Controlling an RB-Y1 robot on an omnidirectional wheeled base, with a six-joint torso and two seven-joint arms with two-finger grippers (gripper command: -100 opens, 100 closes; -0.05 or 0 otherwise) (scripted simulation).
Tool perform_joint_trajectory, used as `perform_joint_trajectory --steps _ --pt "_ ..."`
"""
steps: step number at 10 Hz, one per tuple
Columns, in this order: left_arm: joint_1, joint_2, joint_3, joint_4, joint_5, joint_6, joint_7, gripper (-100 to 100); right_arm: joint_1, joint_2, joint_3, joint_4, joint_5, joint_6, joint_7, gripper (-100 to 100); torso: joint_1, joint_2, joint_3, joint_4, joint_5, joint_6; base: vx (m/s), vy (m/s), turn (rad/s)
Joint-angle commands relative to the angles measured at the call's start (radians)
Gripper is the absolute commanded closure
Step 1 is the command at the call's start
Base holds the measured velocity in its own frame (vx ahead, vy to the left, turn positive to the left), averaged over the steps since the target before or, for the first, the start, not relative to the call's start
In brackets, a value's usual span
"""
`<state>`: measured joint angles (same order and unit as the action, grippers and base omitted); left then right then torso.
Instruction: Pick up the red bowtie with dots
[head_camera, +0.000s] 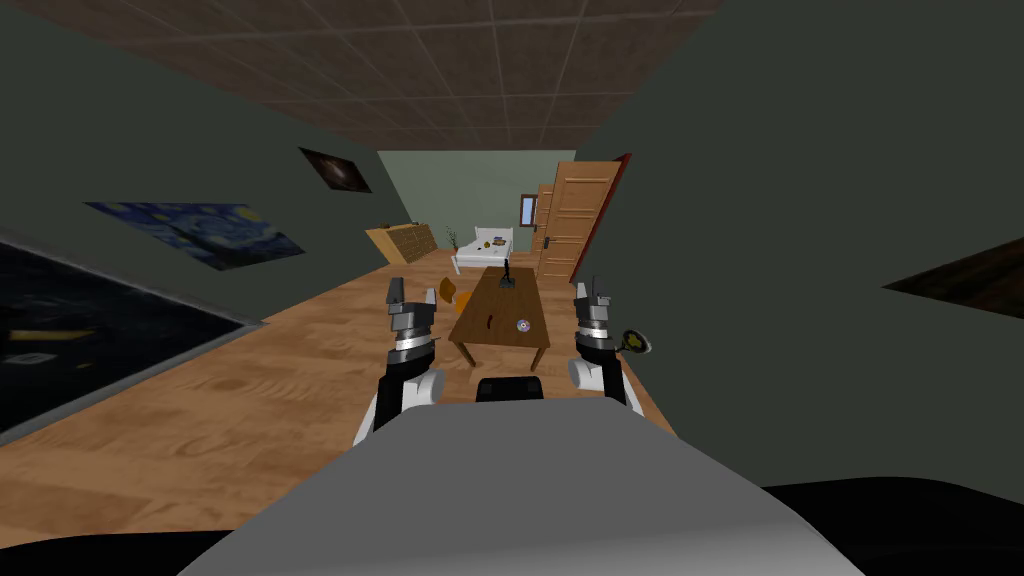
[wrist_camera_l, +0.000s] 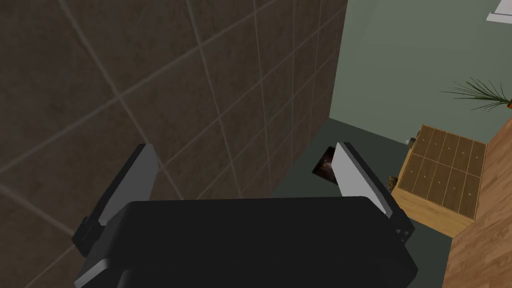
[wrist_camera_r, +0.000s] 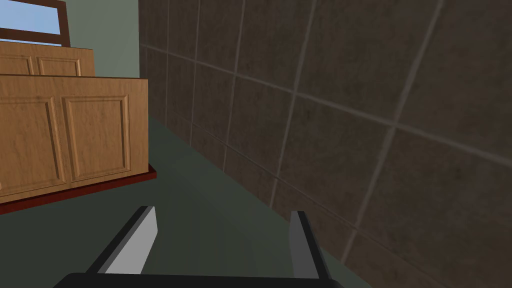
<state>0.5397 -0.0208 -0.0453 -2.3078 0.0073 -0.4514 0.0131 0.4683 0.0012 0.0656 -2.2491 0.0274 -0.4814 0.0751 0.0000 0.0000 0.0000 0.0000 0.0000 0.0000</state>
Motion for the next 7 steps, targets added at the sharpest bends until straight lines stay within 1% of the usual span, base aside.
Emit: perform_joint_trajectory --steps 1,2,4,7 --pt "-0.005 0.033 0.002 0.013 0.007 0.011 0.014 -100 0.0 0.0 0.0 0.0 0.0 0.0 0.0 0 0.0 0.0 0.0 0.0 0.0 0.0 0.0 -0.003 -0.042" --pt "-0.009 0.056 0.004 0.025 0.013 0.022 0.028 -100 0.0 0.0 0.0 0.0 0.0 0.0 0.0 0 0.0 0.0 0.0 0.0 0.0 0.0 0.0 -0.005 -0.086" --pt "-0.022 0.102 0.009 0.061 0.032 0.055 0.069 -100 0.0 0.0 0.0 0.0 0.0 0.0 0.0 0 0.0 0.0 0.0 0.0 0.0 0.0 0.0 -0.006 -0.102" --pt "-0.051 0.161 0.02 0.135 0.075 0.126 0.151 -100 0.0 0.0 0.0 0.0 0.0 0.0 0.0 0 0.0 0.0 0.0 0.0 0.0 0.0 0.0 -0.008 -0.163"
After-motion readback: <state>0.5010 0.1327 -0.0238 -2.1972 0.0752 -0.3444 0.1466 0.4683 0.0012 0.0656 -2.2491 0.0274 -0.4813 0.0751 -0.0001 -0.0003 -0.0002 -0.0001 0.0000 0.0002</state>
